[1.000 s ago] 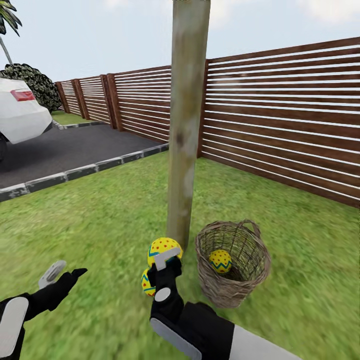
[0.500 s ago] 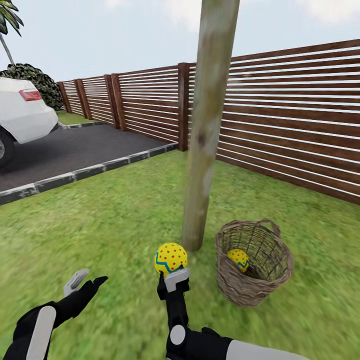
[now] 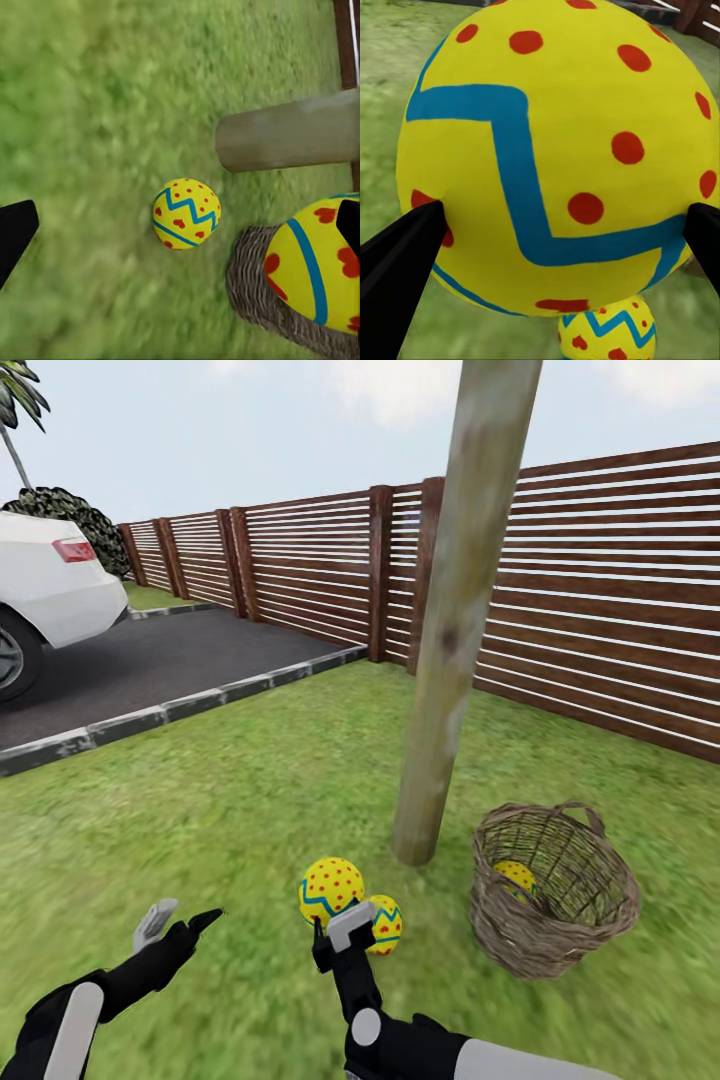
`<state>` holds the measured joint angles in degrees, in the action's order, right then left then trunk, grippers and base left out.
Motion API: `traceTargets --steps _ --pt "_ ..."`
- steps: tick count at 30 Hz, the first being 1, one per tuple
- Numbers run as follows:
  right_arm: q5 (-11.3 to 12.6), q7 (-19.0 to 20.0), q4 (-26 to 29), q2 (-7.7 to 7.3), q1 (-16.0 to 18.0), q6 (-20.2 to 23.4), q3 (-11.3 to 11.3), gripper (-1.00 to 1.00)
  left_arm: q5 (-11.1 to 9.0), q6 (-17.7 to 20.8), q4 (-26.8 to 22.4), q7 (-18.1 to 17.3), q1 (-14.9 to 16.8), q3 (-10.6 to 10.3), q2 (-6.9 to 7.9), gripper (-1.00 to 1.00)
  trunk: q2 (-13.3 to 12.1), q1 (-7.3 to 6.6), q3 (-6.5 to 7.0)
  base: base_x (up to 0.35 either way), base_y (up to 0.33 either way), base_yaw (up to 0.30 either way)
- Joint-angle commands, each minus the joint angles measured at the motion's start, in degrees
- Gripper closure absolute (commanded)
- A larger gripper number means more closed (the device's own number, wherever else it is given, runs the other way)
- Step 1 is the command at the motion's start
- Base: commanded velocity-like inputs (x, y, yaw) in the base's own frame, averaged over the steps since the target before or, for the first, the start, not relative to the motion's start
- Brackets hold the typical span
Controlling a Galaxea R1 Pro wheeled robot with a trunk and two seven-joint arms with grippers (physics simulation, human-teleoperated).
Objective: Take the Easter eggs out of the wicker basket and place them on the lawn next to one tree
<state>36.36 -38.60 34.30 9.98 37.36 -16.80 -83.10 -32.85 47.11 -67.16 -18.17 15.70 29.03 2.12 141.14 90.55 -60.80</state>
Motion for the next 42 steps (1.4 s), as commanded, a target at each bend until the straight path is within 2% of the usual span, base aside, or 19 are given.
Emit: traceTargets --steps 1,5,11,14,18,19,21,30,35,37,38,42 --pt "0.6 -0.2 -0.4 0.01 0.1 -0.3 -0.4 1.0 0.0 0.2 0.6 -0.4 0.0 0.2 0.36 -1.0 0.0 -0.01 -0.05 0.0 0.326 0.0" --pt "0.5 0.0 -1.8 0.01 0.1 -0.4 -0.3 1.0 0.2 -0.1 2.8 -0.6 0.0 0.4 1.28 -1.0 0.0 -0.01 -0.05 0.01 0.33 0.0" --pt "0.5 0.0 -2.0 0.01 0.1 -0.4 -0.4 1.0 0.3 -0.2 3.0 -0.6 0.0 0.3 1.48 -1.0 0.0 -0.01 -0.05 0.197 0.256 0.0" --pt "0.5 -0.1 -2.0 0.01 0.2 -0.4 0.2 1.0 0.3 -2.8 3.1 -0.6 0.0 0.1 1.38 -1.0 0.0 -0.01 -0.05 0.322 0.03 0.0" --pt "0.5 0.0 -2.6 0.01 0.2 -0.2 8.6 1.0 1.2 -5.3 3.7 -0.6 0.0 -0.9 1.22 -1.0 0.0 -0.01 -0.05 0.327 -0.126 0.0" --pt "0.5 0.1 -3.4 0.01 0.2 -0.1 9.8 1.0 1.3 -5.4 3.8 -0.6 0.0 -1.1 1.18 -1.0 0.0 -0.01 -0.05 0.323 -0.153 0.0" --pt "0.5 0.1 -4.2 0.01 0.2 -0.1 10.7 1.0 1.3 -5.5 3.8 -0.6 0.0 -1.2 1.15 -1.0 0.0 -0.01 -0.05 0.322 -0.121 0.0" --pt "0.6 0.1 -4.6 0.01 0.2 -0.1 10.9 1.0 1.3 -5.5 3.9 -0.6 0.0 -1.7 1.04 -1.0 0.0 -0.01 -0.05 0.309 0.053 0.0" --pt "0.6 0.1 -4.6 0.01 0.2 -0.2 10.9 1.0 1.4 -5.6 3.9 -0.5 0.0 -4.3 1.05 -1.0 0.0 -0.01 -0.05 0.062 0.096 0.0" --pt "0.6 0.1 -4.6 0.01 0.2 -0.1 11.0 1.0 1.5 -5.6 3.9 -0.2 0.0 -7.1 1.04 -1.0 0.4 0.21 -0.23 0.006 0.01 0.0" --pt "0.6 0.1 -4.6 0.01 0.2 -0.1 11.0 1.0 1.5 -5.6 3.9 -0.1 0.0 -7.7 1.04 -1.0 0.8 0.43 -0.41 0.003 0.004 0.0" --pt "0.6 0.1 -4.6 0.01 0.2 -0.2 11.0 1.0 1.4 -5.6 3.9 0.0 0.0 -8.7 1.04 -1.0 2.1 1.14 -1.16 0.001 0.001 0.0"
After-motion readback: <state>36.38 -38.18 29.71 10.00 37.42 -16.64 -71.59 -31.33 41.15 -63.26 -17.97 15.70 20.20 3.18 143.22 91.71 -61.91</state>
